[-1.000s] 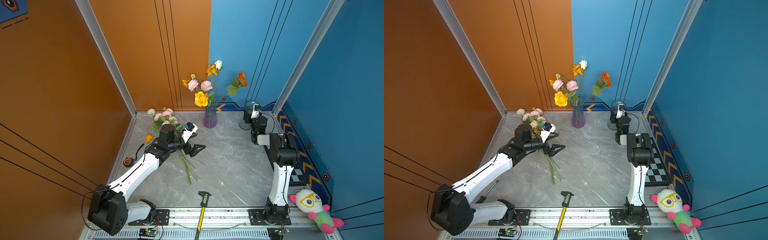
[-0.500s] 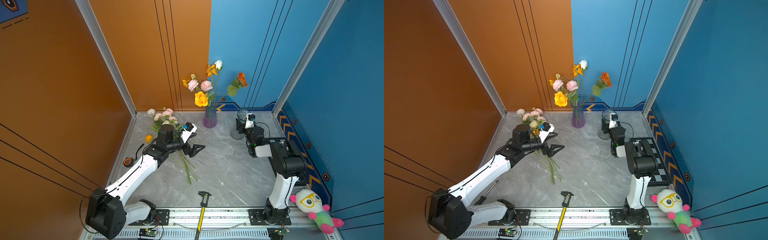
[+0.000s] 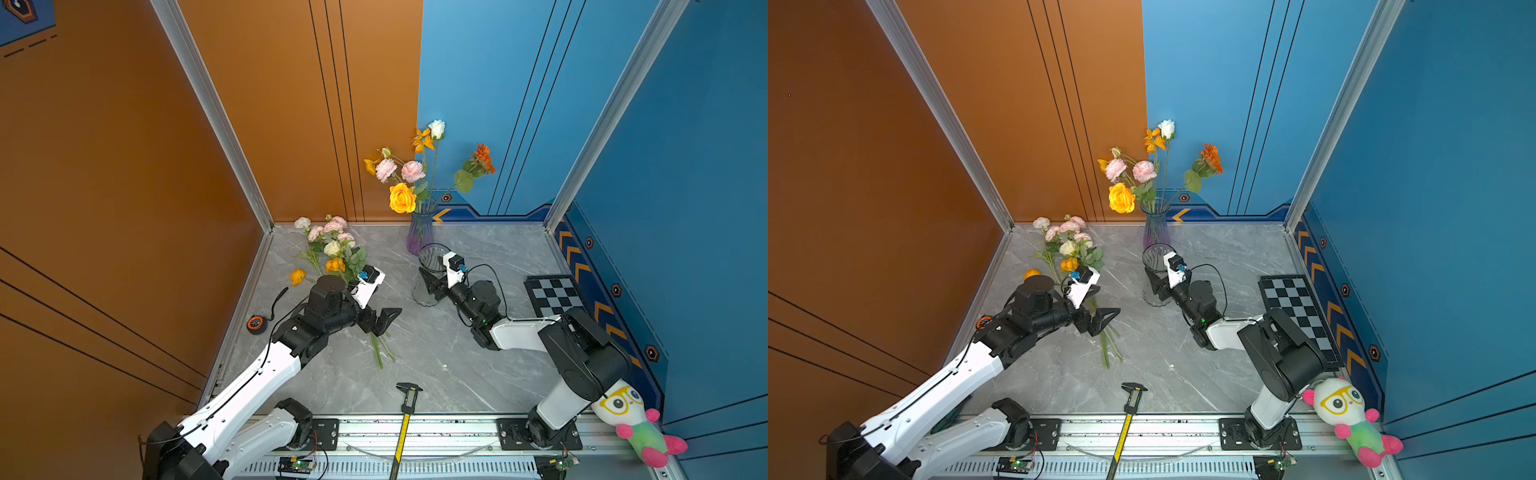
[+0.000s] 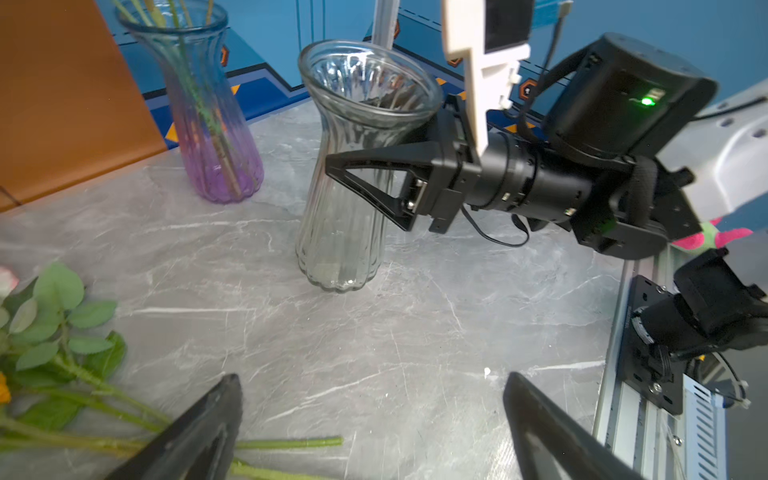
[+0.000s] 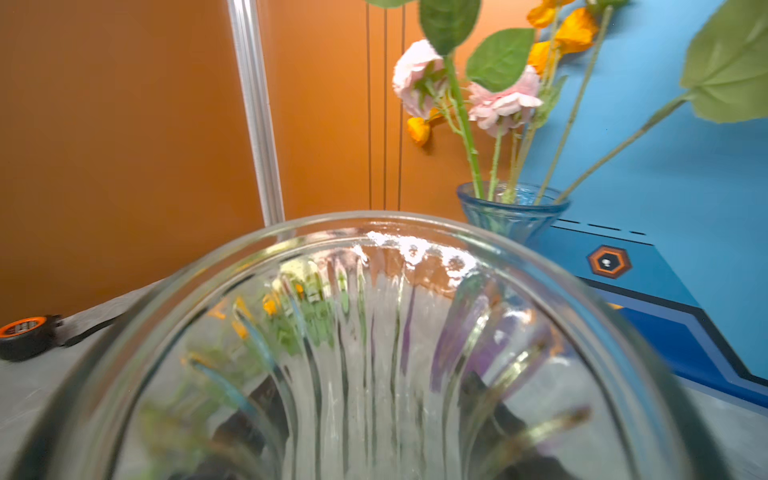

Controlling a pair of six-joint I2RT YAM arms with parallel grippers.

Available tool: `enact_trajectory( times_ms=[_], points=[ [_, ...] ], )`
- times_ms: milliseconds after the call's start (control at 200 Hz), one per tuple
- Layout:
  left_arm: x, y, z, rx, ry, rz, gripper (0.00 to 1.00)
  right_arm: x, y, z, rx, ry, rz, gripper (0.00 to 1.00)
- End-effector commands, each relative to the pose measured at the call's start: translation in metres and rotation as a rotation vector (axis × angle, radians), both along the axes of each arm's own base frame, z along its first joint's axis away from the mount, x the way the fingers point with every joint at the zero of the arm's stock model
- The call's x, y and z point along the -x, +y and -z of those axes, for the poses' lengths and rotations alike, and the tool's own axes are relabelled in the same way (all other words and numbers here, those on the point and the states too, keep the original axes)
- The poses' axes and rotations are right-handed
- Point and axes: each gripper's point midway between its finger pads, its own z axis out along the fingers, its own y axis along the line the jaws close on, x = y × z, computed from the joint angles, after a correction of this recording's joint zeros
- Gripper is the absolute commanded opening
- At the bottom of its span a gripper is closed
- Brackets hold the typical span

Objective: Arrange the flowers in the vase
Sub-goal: 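Carry the clear vase toward the bunch with right while left grasps poppies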

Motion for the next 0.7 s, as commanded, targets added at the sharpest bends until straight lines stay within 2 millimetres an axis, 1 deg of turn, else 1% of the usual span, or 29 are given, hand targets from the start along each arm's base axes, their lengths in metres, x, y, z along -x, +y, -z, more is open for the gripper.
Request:
enact_trajectory(
  times_ms=[0,105,175,215,230,275,405,511,601,691],
  points=[
    [-0.002,0.030,0.010,-0.017,0.117,-0.169,0.98,0.021,0.001,-0.064,-0.124,-0.187,-0.008,0.23],
    [-0.003,0.048,0.021,-0.004,0.232,-0.262,0.98,0.033,0.013,-0.057,-0.122,-0.171,-0.028,0.23],
    [-0.004,0.057,0.032,0.007,0.315,-0.326,0.98,0.040,0.018,-0.053,-0.118,-0.160,-0.045,0.23],
    [-0.005,0.059,0.036,0.018,0.345,-0.342,0.98,0.040,0.016,-0.050,-0.109,-0.153,-0.037,0.23],
    [-0.005,0.059,0.038,0.021,0.354,-0.347,0.98,0.048,0.025,-0.050,-0.108,-0.150,-0.062,0.23],
    [-0.005,0.060,0.043,0.030,0.378,-0.367,0.98,0.054,0.029,-0.046,-0.095,-0.143,-0.069,0.23],
    [-0.007,0.063,0.055,0.028,0.427,-0.411,0.98,0.065,0.033,-0.037,-0.063,-0.127,-0.075,0.23],
    [-0.014,0.070,0.067,0.020,0.465,-0.482,1.00,0.070,0.032,-0.031,-0.059,-0.111,-0.076,0.23],
    [-0.019,0.076,0.078,0.014,0.504,-0.536,0.96,0.072,0.031,-0.026,-0.054,-0.102,-0.075,0.23],
    [-0.024,0.079,0.088,0.011,0.546,-0.579,0.88,0.073,0.029,-0.022,-0.045,-0.093,-0.074,0.24]
  ],
)
